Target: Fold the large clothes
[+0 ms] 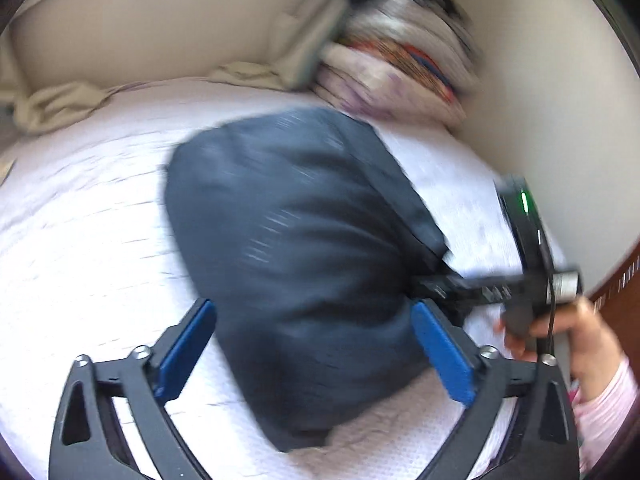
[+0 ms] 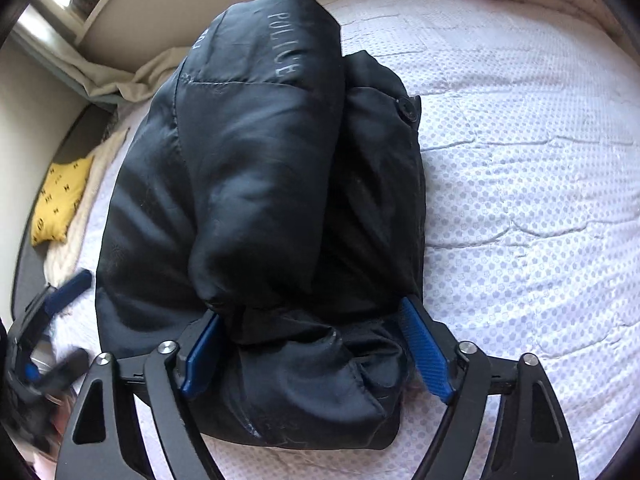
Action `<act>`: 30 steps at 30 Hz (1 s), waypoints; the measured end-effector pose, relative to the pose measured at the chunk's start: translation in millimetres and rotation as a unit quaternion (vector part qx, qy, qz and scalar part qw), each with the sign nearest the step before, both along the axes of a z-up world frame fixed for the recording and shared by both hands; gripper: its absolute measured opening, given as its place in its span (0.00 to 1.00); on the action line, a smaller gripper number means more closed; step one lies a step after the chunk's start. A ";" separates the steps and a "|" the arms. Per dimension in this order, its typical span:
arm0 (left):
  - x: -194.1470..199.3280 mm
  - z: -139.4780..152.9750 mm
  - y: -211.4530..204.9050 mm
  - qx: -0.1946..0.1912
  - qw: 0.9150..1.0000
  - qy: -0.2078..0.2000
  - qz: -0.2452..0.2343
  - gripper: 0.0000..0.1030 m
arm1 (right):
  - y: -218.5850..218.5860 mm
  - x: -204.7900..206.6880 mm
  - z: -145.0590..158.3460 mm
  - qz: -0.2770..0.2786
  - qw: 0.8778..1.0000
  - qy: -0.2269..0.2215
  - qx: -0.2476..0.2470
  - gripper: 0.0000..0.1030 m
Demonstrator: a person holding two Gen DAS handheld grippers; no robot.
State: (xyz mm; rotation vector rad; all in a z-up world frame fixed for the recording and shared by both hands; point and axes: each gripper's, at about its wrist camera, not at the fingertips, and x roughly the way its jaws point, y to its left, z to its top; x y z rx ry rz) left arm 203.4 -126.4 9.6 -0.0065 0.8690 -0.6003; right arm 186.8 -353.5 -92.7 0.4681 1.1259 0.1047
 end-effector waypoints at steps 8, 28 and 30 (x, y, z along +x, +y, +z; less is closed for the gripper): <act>45.0 -54.3 55.1 -0.143 0.971 0.183 0.060 0.99 | -28.9 2.6 -28.0 -0.012 0.993 0.022 0.115 0.98; 44.9 -71.0 29.0 -0.149 0.977 0.147 0.051 0.88 | -16.4 23.3 -47.4 0.009 0.976 -0.010 0.216 0.73; 47.4 -64.7 32.5 -0.144 0.978 0.137 0.056 0.86 | -5.2 25.8 -42.3 0.013 0.977 -0.020 0.213 0.72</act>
